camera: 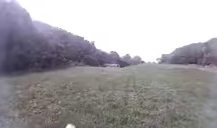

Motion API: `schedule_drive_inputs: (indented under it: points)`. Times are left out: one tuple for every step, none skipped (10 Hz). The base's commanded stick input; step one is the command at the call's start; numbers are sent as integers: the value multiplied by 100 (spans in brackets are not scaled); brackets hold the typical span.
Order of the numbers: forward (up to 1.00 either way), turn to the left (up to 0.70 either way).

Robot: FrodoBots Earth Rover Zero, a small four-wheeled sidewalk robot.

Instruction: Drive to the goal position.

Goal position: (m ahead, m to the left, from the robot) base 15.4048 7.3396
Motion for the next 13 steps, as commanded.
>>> schedule_drive_inputs:
  points:
    - [70,0]
    - [70,0]
    - [70,0]
    - [70,0]
    - [70,0]
    - [70,0]
    - [70,0]
    - [70,0]
    - [70,0]
    - [70,0]
    - [70,0]
    - [70,0]
    - [70,0]
